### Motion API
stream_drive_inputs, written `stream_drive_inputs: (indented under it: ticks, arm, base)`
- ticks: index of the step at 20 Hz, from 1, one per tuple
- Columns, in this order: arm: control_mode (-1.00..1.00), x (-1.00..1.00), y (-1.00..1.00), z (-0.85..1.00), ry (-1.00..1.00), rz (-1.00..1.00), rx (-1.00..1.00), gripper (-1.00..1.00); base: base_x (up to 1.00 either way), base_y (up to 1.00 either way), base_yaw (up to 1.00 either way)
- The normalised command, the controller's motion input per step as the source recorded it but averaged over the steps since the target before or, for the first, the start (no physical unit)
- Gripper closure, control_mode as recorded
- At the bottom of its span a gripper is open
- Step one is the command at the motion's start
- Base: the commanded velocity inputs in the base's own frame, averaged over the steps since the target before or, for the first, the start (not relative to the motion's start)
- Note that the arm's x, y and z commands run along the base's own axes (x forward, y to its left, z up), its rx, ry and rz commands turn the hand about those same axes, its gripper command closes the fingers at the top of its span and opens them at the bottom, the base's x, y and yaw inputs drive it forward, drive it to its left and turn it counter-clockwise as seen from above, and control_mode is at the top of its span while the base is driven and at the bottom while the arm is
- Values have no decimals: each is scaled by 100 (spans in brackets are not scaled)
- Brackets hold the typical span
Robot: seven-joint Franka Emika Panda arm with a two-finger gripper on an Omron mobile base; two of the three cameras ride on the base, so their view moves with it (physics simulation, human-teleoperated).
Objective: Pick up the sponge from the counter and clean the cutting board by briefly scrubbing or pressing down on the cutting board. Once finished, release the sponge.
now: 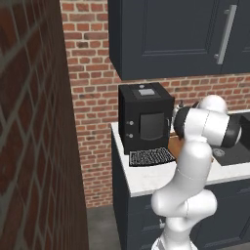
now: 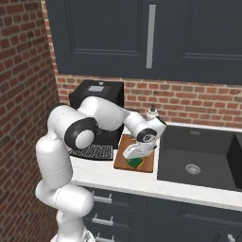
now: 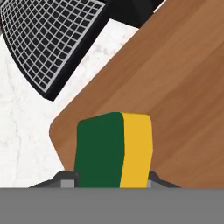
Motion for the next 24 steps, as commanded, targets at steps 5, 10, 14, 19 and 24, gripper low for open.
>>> stream_drive_inputs:
  ticks: [5, 10, 14, 19, 24]
  arm:
    - [-100, -48, -28, 0, -10, 26, 0, 100]
    - [-100, 4, -51, 0, -8, 19, 0, 100]
    - [-100, 59, -43, 0, -4, 18, 0, 100]
    - [-100, 88, -15, 1, -1, 18, 0, 100]
    - [-100, 65, -1, 10, -3, 15, 0, 100]
  base:
    - [0, 0, 0]
    - [0, 0, 0]
    - [0, 0, 0]
    - [0, 0, 0]
    - [0, 0, 0]
